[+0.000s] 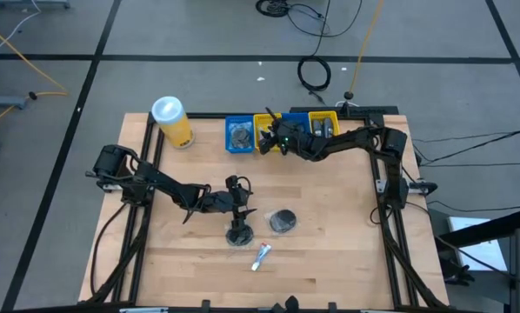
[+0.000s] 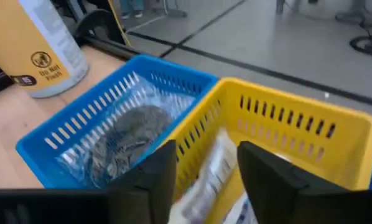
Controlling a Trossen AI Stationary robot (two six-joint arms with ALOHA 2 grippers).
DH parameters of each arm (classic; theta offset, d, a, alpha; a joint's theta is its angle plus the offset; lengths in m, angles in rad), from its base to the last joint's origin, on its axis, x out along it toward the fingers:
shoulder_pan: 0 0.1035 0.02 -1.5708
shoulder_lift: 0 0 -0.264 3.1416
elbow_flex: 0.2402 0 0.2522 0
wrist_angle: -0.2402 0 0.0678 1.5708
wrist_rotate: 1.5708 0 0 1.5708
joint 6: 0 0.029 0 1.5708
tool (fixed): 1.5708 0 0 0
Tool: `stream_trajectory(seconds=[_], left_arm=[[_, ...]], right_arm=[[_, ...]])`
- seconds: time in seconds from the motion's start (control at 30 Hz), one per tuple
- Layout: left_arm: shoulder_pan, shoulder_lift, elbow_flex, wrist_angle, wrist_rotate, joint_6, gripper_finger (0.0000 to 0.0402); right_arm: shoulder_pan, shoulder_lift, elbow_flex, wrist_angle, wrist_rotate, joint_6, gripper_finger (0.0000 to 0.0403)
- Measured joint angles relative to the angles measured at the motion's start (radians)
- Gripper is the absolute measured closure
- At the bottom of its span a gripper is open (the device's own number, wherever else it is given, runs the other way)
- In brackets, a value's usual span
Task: Pick & Place Travel size toiletries
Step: Put the black comb into the left blue bin
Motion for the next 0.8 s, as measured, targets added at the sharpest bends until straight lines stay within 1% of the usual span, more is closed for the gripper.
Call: stream_trajectory(seconds=[0.07,0.17,0.27,0.37,0.47,0.57,0.63,0.73,0.8], left_arm=[[0.000,0.000,0.000,0.000,0.000,0.000,0.0131],[0.000,0.000,0.000,-0.006,0.000,-0.001,0.0131],[0.000,0.000,0.000,-0.020,0.000,-0.002,0.0131],[0.000,0.000,0.000,-0.025,0.000,-0.008,0.0131],[0.000,0.000,0.000,-0.026,-0.002,-0.024,0.0131],[-0.016,-0.010,0.000,-0.029,-0.018,-0.010,0.0131],[-0.042,-0.040,0.000,-0.045,-0.072,0.010,0.0131],[-0.094,-0.101,0.000,-0.066,-0.191,0.051,0.0131],[-0.135,-0.143,0.000,-0.075,-0.269,0.082,0.0131]], right_arm=[[0.000,-0.005,0.000,0.024,-0.026,-0.044,0.0217],[0.004,-0.047,0.000,0.024,-0.101,-0.116,0.0200],[0.023,-0.102,-0.013,0.015,-0.160,-0.177,0.0194],[0.060,-0.172,-0.054,0.016,-0.177,-0.229,0.0193],[0.110,-0.272,-0.143,0.012,-0.178,-0.260,0.0196],[0.182,-0.372,-0.270,0.028,-0.177,-0.269,0.0200],[0.240,-0.422,-0.377,0.087,-0.177,-0.264,0.0203],[0.338,-0.474,-0.548,0.203,-0.171,-0.259,0.0204],[0.409,-0.493,-0.639,0.314,-0.125,-0.259,0.0204]])
